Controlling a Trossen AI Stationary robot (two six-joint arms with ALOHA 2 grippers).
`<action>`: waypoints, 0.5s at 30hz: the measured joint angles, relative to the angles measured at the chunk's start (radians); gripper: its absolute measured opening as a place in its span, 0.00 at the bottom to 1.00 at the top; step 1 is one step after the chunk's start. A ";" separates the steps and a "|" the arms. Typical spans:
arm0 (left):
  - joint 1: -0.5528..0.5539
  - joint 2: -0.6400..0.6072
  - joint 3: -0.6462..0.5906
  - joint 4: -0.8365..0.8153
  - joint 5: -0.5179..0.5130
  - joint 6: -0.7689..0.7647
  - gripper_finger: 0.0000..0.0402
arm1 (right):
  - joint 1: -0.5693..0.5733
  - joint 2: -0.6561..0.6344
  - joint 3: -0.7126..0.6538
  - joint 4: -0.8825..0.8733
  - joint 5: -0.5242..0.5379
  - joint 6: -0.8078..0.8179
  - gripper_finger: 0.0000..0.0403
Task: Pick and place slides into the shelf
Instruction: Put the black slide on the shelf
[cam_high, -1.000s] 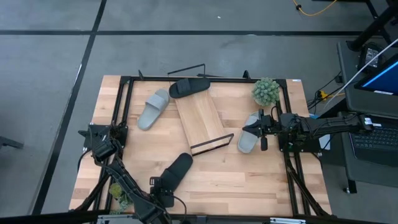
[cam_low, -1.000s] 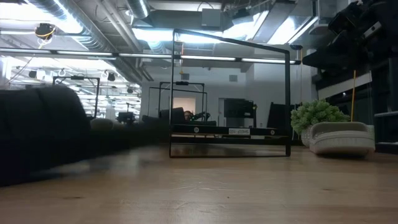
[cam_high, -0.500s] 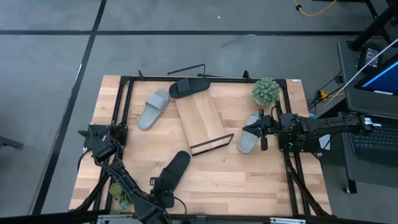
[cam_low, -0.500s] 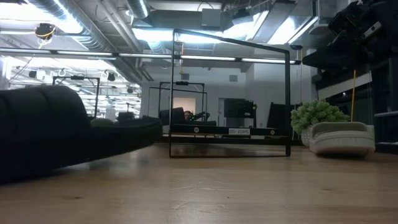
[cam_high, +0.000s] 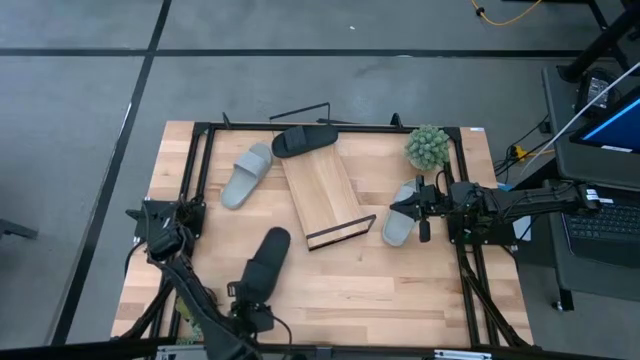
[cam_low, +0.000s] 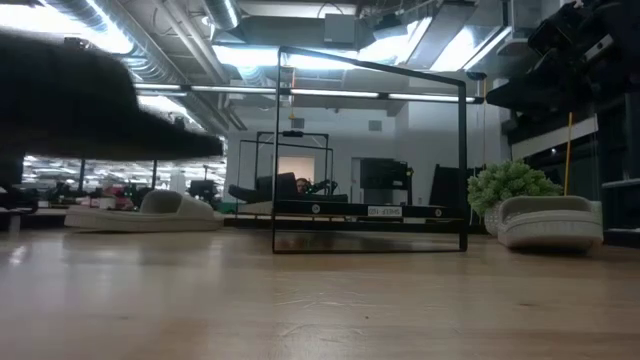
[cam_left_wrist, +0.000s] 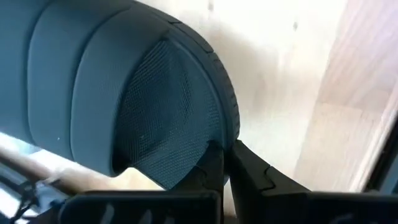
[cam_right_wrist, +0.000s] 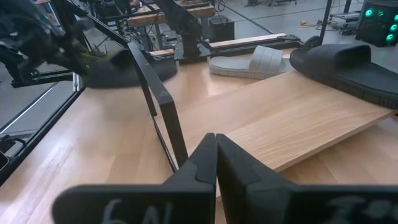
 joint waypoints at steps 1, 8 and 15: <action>-0.004 -0.001 0.012 -0.001 -0.018 -0.004 0.00 | 0.000 0.000 0.000 0.000 0.000 0.000 0.02; 0.007 -0.014 0.033 0.003 -0.099 0.018 0.00 | 0.000 0.000 0.001 -0.006 -0.015 0.000 0.02; 0.064 -0.014 0.031 0.004 -0.145 0.045 0.00 | 0.000 0.000 0.001 -0.007 -0.026 0.000 0.02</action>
